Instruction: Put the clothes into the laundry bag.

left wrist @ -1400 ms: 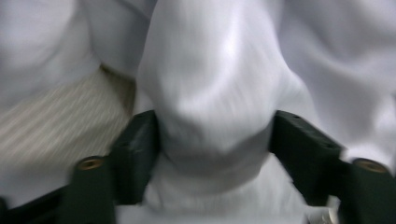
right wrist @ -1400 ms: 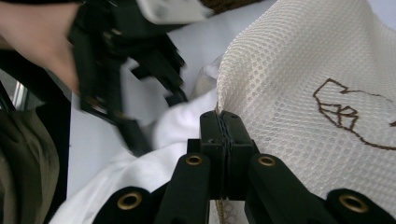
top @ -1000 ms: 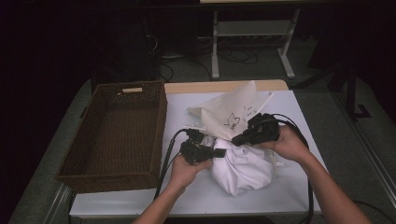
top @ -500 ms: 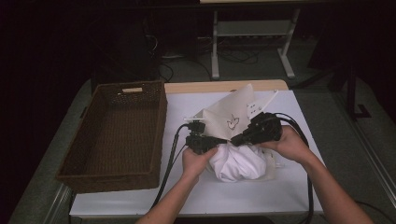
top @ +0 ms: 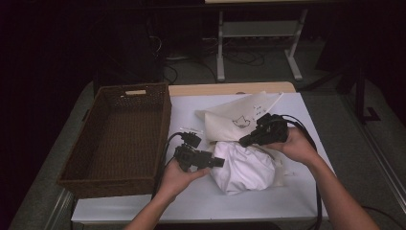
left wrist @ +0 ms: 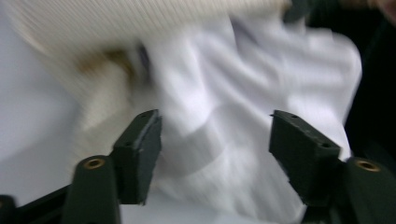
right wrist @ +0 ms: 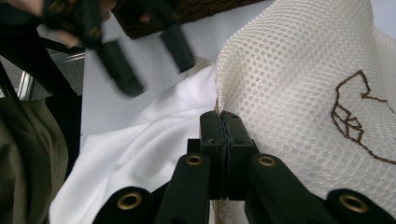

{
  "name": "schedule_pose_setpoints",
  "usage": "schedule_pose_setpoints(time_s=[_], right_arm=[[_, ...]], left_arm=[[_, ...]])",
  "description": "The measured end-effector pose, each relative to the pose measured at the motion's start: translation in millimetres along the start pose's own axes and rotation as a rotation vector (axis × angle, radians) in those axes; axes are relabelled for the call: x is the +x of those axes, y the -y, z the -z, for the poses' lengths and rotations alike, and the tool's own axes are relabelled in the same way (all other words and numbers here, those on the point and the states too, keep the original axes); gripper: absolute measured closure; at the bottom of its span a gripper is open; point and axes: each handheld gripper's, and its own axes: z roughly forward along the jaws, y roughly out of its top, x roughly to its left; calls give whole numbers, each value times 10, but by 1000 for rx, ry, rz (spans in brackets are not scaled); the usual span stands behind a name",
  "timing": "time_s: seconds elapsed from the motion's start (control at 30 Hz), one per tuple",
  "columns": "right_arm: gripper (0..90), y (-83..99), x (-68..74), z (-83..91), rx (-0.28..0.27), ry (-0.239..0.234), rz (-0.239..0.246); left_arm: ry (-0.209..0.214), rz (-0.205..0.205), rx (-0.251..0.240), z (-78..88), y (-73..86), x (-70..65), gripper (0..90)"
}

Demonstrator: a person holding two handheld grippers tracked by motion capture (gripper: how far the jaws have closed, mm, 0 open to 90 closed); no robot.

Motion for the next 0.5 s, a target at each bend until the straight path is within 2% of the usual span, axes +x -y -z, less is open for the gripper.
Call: schedule_pose_setpoints(time_s=[0.03,0.1,0.13,0.17,0.2,0.23,0.27,0.3,0.33,0.37,0.4,0.43,0.5], right_arm=[[886,-4,-9,-8,3,1,-3],[886,-13,-24,-34,7,2,-3],[886,-16,-23,-49,13,2,-1],[886,-15,-23,-65,19,2,0],[886,-15,-23,-80,22,2,1],[886,-18,-15,-87,25,1,2],[886,-20,-6,-88,31,2,7],[887,-21,6,-89,36,3,11],[886,-20,23,-84,47,6,13],[886,-16,26,-80,51,7,21],[886,-16,26,-80,51,7,21],[887,-4,33,-49,41,-1,21],[887,-10,52,-19,36,-4,23]], left_arm=[[26,14,20,-79,20,-7,310],[40,21,52,-260,24,-19,289],[40,21,52,-260,24,-19,296],[39,38,49,-430,0,-23,326],[9,30,28,-495,-19,-37,403],[-18,20,-5,-546,-38,-43,525],[-18,11,-21,-592,-66,-29,624],[-2,36,-49,-631,-95,9,707],[-2,36,-49,-631,-95,9,786],[25,68,-97,-660,-132,64,860],[25,68,-97,-660,-132,64,879],[24,90,-135,-679,-170,103,884],[6,105,-166,-693,-213,125,884]])
